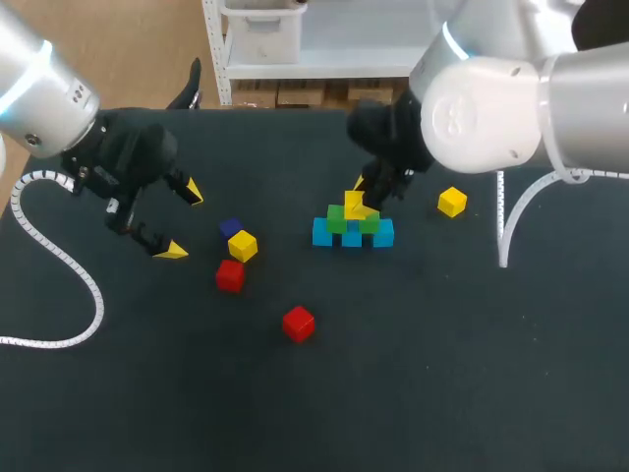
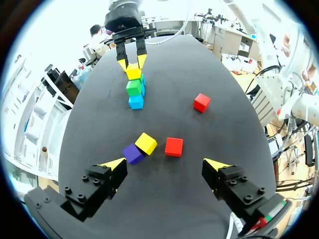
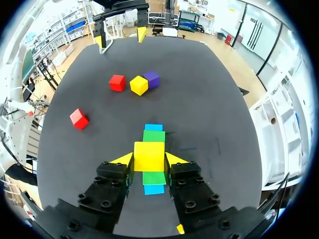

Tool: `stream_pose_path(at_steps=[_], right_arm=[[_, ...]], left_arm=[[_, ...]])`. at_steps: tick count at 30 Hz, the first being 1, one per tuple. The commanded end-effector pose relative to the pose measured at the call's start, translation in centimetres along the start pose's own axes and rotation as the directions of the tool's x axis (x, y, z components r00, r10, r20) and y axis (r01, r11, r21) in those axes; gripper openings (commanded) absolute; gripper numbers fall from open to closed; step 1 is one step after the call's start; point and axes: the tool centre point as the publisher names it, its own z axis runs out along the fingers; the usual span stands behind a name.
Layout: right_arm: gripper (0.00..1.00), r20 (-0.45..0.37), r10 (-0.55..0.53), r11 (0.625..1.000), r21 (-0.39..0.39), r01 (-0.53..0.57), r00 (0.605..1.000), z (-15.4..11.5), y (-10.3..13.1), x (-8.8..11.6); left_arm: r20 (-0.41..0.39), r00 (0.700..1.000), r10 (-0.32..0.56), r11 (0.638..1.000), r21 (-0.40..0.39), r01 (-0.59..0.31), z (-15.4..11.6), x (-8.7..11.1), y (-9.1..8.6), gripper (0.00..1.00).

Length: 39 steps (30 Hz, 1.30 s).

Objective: Place the blue cubes, place green cubes on the blue cubes, place the yellow cubes on the green cubes, then place the red cubes on the yellow cubes, and place purple cube on the red cubes.

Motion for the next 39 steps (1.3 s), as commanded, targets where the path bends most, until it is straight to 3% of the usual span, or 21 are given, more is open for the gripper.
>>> stream_pose_path(at_steps=[1,33,39], right_arm=[[0.0,-0.001,0.0,1.0,-0.003,0.0,1.0,0.18,-0.22,-0.11],[0.0,-0.005,0.003,1.0,-0.009,-0.003,1.0,0.33,-0.52,-0.01],[0.16,-0.006,0.0,1.0,-0.01,0.0,1.0,0.33,-0.59,-0.06]], left_arm=[[0.005,1.0,0.004,1.0,-0.002,-0.004,0.0,0.16,-0.05,1.0],[0.005,1.0,0.004,1.0,-0.002,-0.004,0.0,0.16,-0.05,1.0],[0.005,1.0,0.004,1.0,-0.002,-0.004,0.0,0.16,-0.05,1.0]])
